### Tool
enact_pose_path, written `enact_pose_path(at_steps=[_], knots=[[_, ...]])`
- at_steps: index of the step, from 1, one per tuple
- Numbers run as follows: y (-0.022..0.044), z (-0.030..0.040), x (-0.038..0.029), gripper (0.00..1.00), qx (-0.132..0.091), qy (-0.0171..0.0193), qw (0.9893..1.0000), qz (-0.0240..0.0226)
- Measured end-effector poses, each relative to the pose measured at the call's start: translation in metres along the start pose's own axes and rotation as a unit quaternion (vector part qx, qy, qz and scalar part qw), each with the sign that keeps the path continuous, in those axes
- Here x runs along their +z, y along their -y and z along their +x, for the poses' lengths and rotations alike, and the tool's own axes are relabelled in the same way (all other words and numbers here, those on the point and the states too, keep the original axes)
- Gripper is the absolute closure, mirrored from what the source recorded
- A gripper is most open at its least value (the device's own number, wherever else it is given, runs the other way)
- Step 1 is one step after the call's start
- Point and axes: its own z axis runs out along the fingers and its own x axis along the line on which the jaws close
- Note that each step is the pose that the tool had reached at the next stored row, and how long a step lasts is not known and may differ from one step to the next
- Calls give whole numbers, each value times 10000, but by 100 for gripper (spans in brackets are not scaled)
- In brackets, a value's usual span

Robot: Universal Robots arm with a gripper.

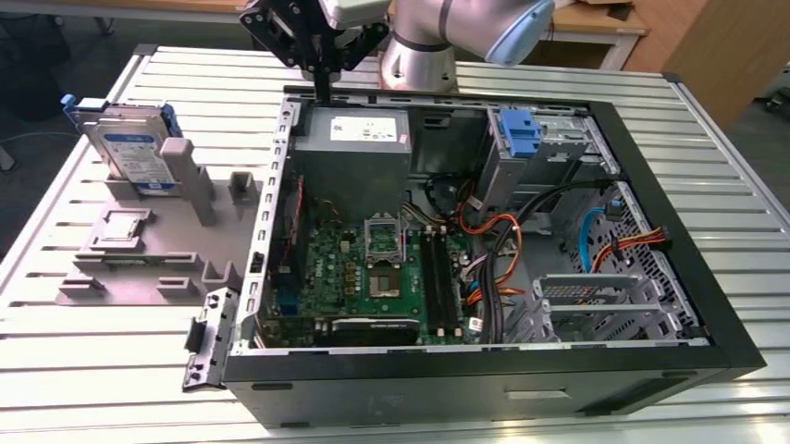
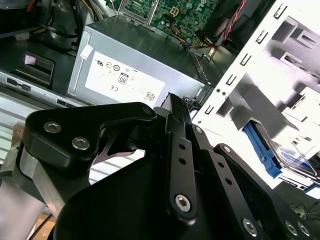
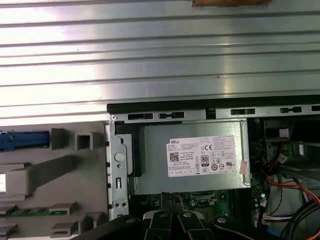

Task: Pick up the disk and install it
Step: 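Reach for the disk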

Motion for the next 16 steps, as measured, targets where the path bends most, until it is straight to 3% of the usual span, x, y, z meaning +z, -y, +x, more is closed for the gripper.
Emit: enact_pose_path(at_steps=[7, 16], knots=[[-73, 55, 14, 90, 1, -1, 10000, 0], [-81, 189, 23, 90, 1, -19, 10000, 2]])
